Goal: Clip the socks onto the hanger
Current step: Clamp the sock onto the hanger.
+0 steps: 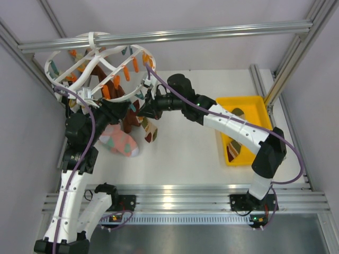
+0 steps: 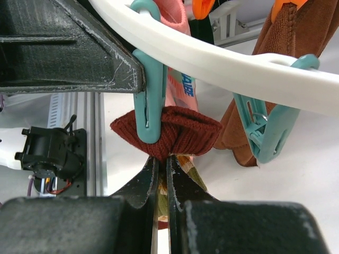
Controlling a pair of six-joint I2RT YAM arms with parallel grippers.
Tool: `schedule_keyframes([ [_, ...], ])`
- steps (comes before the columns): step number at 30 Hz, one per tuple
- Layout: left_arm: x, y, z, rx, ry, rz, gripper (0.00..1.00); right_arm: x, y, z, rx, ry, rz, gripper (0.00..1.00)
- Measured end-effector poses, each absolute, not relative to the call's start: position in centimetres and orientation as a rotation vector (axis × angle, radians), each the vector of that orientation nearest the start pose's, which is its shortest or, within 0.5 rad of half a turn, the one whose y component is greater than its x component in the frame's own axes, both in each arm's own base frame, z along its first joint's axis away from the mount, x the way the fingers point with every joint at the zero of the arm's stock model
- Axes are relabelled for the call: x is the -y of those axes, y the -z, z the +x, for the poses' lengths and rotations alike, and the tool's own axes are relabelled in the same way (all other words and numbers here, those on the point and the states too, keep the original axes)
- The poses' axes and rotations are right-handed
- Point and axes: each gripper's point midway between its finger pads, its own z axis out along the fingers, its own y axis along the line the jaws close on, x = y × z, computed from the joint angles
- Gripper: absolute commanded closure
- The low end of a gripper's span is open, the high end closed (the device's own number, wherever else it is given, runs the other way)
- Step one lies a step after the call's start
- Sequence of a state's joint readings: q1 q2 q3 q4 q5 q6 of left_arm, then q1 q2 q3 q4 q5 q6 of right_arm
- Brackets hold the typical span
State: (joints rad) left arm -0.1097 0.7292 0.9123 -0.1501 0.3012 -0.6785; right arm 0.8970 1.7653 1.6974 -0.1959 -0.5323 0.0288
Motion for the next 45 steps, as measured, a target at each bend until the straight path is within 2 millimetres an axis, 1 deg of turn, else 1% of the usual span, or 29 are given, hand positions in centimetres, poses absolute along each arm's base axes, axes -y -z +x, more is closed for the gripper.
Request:
schedule_keyframes([
  [4,10.5,-36.7,27.9,-1.594,0.84,-0.222,0.41,-46.7,-31.7,25.8,-1.564,-1.117,-1.166,1.0],
  [7,10.4,-37.0,27.4,-1.575,0.843,-0.223,0.36,-46.7,-31.7,25.8,-1.563,-1.117,-1.166,1.0],
  [14,9.7,-38.6,25.6,-1.483,0.836,-0.23,0.32,-46.9,-31.8,25.7,-1.555,-1.121,-1.165,1.0],
  [18,8.8,-39.4,25.0,-1.447,0.81,-0.261,0.32,-47.8,-31.6,25.2,-1.538,-1.132,-1.18,1.0],
  [19,8.7,-39.5,24.9,-1.447,0.806,-0.266,0.32,-48.2,-31.5,24.9,-1.534,-1.134,-1.187,0.97],
  [20,8.7,-39.4,24.9,-1.449,0.802,-0.27,0.32,-48.5,-31.2,24.6,-1.532,-1.138,-1.195,0.87],
  [21,8.6,-39.4,24.9,-1.452,0.798,-0.275,0.32,-48.9,-31.1,24.2,-1.529,-1.143,-1.206,0.7],
  [24,8.5,-39.0,24.9,-1.468,0.787,-0.283,0.32,-49.1,-30.7,23.8,-1.508,-1.121,-1.242,0.57],
  [26,8.5,-39.0,24.9,-1.468,0.781,-0.275,0.32,-48.7,-30.8,24.3,-1.494,-1.095,-1.244,0.56],
  [27,8.5,-39.0,24.9,-1.467,0.776,-0.267,0.32,-48.2,-30.6,24.4,-1.496,-1.082,-1.243,0.54],
  [30,8.7,-39.2,24.5,-1.461,0.778,-0.236,0.32,-45.4,-29.3,25.3,-1.538,-1.033,-1.226,0.49],
  [33,9.1,-39.6,24.1,-1.449,0.786,-0.194,0.32,-41.8,-28.1,27.2,-1.574,-0.966,-1.18,0.45],
  [36,9.5,-39.8,23.9,-1.444,0.799,-0.163,0.33,-39.7,-28.1,29.3,-1.552,-0.909,-1.145,0.44],
  [38,9.8,-39.8,23.8,-1.443,0.813,-0.137,0.33,-39.2,-28.9,30.6,-1.509,-0.884,-1.127,0.44],
  [40,10.2,-39.9,23.7,-1.44,0.83,-0.113,0.33,-39.4,-29.8,31.1,-1.46,-0.884,-1.124,0.44],
  [43,10.9,-40.0,23.7,-1.441,0.857,-0.074,0.32,-40.3,-31.4,31.7,-1.374,-0.913,-1.122,0.43],
  [45,11.3,-40.0,23.7,-1.446,0.872,-0.049,0.32,-41.3,-32.4,31.9,-1.319,-0.946,-1.124,0.42],
])
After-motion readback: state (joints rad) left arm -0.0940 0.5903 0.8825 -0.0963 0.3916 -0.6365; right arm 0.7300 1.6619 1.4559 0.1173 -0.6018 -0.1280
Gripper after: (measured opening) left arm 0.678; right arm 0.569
